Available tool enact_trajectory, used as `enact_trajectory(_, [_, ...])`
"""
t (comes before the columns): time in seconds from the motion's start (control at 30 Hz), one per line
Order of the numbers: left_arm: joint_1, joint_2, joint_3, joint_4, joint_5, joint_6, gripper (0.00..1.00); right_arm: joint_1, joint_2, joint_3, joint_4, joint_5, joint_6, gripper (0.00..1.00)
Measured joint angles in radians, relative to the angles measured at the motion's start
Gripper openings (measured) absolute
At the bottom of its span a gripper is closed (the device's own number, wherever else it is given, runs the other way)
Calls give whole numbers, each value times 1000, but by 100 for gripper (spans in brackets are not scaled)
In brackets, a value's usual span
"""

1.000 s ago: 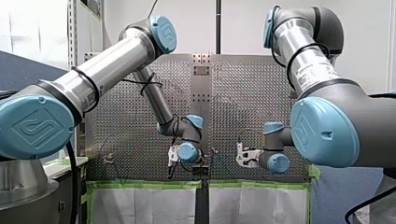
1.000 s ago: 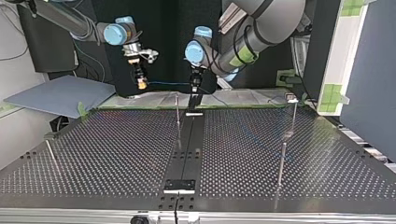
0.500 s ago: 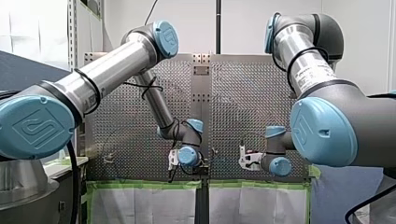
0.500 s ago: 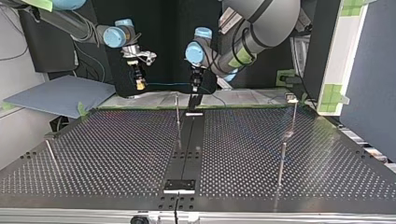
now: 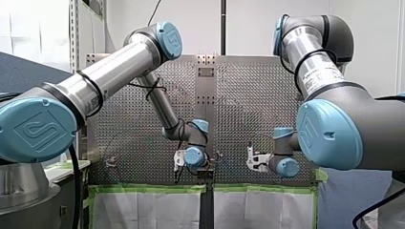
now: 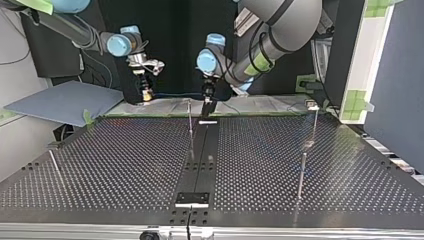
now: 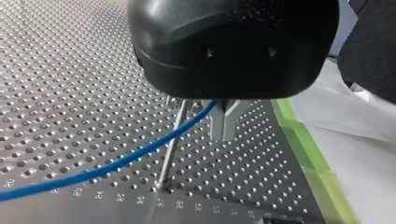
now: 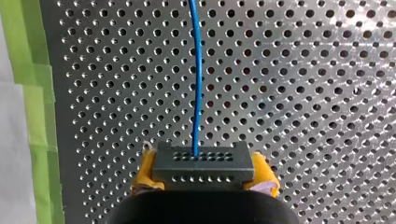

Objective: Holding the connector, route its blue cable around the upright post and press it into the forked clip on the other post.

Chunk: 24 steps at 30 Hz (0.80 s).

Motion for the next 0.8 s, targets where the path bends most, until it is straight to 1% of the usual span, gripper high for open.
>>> enact_trajectory(0.23, [1,-3,34,-23,3,0,3,-18,0,-9,0,-7,7,0])
enact_trajectory(0.43, [0,-26,66,-51,8,0,3,-29,1,-15,-3,-14,16,0])
enact_trajectory(0.8, [7,-36,100,-74,12,-4,3,-36,1,-19,-1,-20,17,0])
